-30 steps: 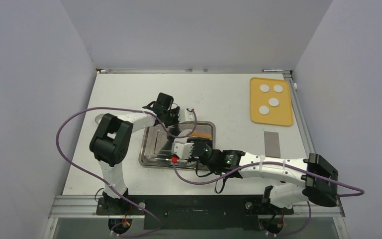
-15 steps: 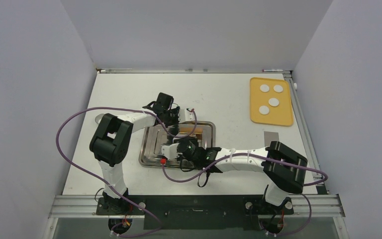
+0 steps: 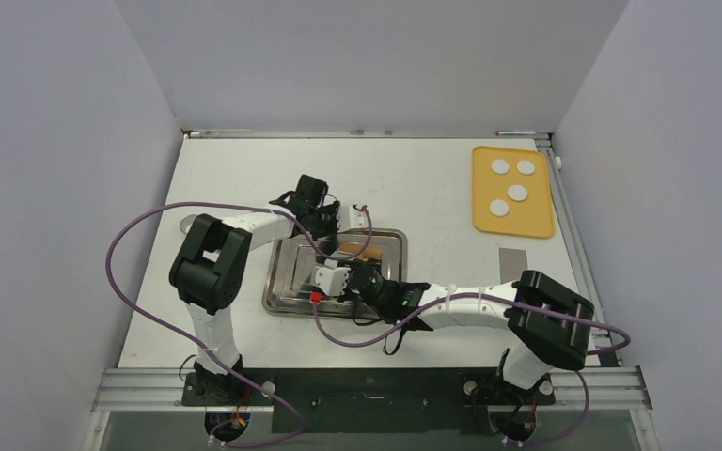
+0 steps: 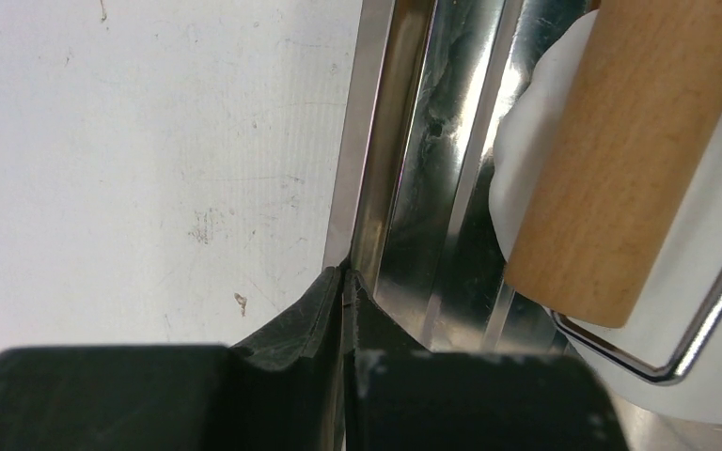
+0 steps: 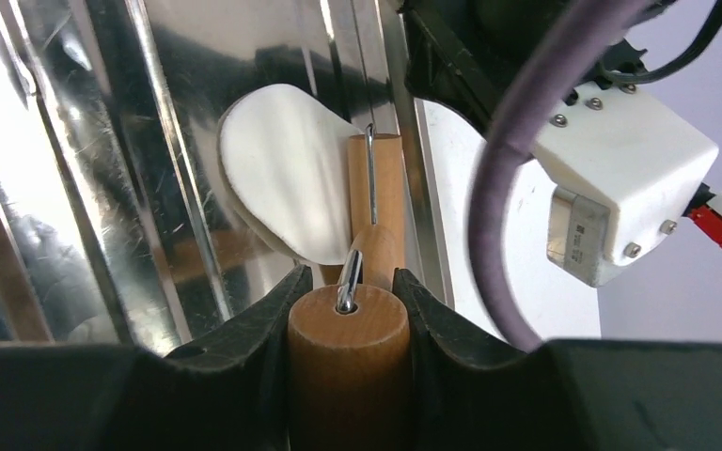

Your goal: Roll out the dumpling wrappers from the dough

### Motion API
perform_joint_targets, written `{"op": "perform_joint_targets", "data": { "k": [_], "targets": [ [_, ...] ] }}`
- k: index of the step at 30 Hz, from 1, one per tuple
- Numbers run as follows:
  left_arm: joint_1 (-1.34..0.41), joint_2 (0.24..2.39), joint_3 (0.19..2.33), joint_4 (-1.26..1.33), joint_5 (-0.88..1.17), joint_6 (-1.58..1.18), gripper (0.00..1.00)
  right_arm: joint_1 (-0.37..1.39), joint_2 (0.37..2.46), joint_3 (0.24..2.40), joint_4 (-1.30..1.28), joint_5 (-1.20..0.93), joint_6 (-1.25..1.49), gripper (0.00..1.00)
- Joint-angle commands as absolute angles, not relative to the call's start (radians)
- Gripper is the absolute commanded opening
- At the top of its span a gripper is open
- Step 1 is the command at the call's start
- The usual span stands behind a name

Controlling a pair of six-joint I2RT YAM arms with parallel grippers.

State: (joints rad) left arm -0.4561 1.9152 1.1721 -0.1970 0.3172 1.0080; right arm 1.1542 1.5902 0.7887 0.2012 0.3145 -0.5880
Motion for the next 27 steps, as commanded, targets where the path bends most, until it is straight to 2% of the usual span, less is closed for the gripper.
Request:
{"op": "perform_joint_targets", "data": {
  "k": [1,5,17,27],
  "targets": [
    [-0.449,1.975,1.149,-0.357,0.305,0.987,0.0,1.071,1.66,0.789,0.135,0.134,-0.463,0.08],
    [-0.449,1.976,1.151,-0.358,0.304,0.988,0.0,1.055,1.726,0.862,0.113,0.235,-0.51,0.08],
    [-0.449,1.974,1.149,-0.359,0.306,0.99,0.0,1.332,1.698,0.808,-0.142,0.11,-0.372,0.08],
    [-0.45,1.973,1.147,-0.357,0.308,0.991,0.0,1.323,1.615,0.835,-0.206,0.183,-0.361,0.08]
  ]
}}
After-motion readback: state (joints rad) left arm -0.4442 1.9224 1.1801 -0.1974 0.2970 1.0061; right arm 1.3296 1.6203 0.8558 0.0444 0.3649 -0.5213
